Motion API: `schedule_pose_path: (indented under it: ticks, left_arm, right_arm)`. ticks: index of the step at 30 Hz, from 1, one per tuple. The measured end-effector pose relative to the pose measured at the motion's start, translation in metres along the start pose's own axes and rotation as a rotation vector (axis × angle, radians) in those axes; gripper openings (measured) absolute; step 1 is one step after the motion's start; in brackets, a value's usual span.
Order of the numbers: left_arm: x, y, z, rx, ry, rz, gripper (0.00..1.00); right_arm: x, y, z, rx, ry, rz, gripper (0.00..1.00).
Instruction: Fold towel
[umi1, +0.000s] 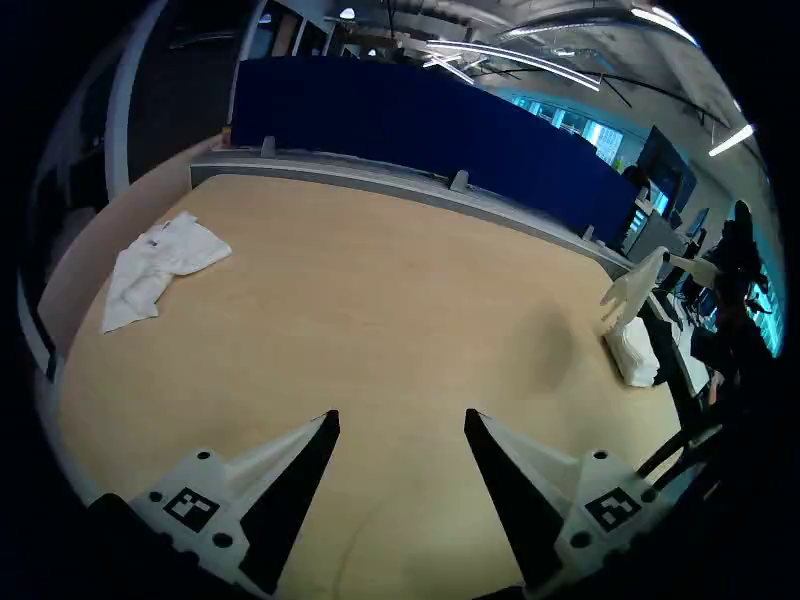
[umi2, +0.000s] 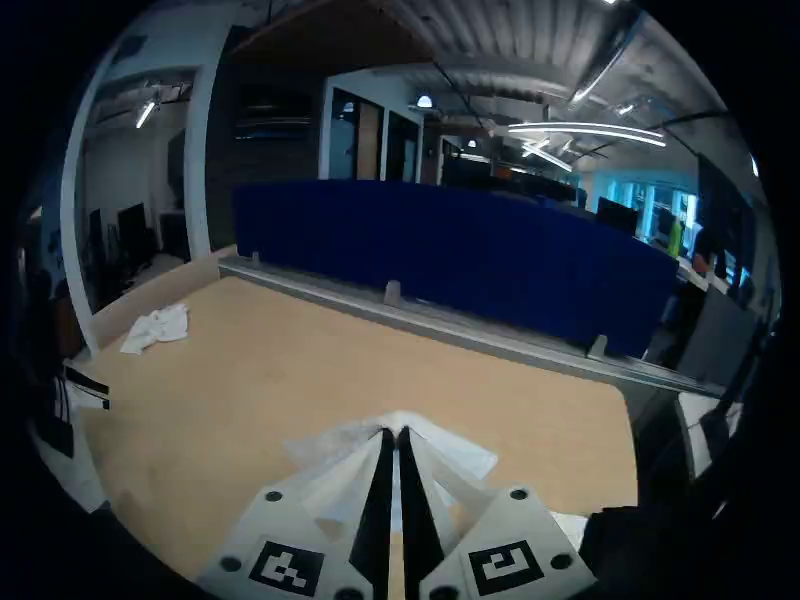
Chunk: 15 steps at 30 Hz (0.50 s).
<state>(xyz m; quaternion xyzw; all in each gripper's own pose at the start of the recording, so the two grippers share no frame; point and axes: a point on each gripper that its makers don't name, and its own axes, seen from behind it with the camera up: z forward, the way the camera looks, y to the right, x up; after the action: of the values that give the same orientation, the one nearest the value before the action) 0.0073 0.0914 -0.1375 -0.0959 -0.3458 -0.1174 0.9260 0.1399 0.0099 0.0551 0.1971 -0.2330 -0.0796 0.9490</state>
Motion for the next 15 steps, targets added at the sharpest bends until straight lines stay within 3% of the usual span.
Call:
schedule_pose_path:
  ticks: [7,15]
  left_arm:
    - [0.002,0.009,0.004,0.003,-0.004,-0.004,0.93]
    - [0.002,0.018,0.006,0.011,-0.008,-0.001,0.93]
  right_arm:
    - [-0.003,0.051,0.000,-0.038,-0.021,-0.001,0.03]
    - [-0.001,0.089,0.006,-0.055,-0.028,0.002,0.03]
